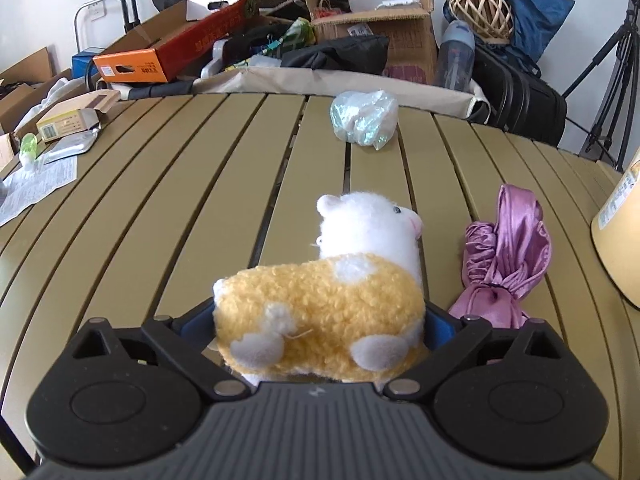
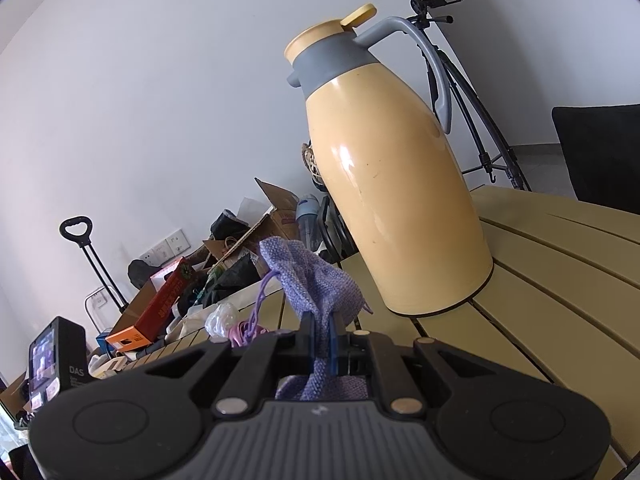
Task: Collect trash
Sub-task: 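Carry the plush sheep and lilac pouch down toward the black bin with both tools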
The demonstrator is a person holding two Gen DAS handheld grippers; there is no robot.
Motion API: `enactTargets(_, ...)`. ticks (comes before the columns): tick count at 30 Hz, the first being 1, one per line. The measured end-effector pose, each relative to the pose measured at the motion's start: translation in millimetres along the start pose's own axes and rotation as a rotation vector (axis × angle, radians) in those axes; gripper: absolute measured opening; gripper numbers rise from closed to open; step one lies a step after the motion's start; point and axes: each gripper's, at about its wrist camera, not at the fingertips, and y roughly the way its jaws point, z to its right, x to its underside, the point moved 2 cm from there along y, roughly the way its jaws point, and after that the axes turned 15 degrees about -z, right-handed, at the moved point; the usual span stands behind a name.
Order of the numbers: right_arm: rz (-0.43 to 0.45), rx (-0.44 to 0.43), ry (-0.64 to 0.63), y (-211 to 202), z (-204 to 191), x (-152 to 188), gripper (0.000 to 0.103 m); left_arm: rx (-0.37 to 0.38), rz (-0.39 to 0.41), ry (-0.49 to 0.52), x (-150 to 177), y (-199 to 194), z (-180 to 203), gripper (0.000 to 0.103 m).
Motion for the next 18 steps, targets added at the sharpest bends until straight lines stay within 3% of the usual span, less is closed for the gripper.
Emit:
enactTargets(13,0.006,-0.068,-0.030,-17,-1,8,0.007,-0.001,0.156,0.035,47,-75,6,0.099)
enactTargets(18,0.000,-0.087,-0.069,-30,-10,18,0.007,0.037,0.204,0.056,77,-106,3,0.099)
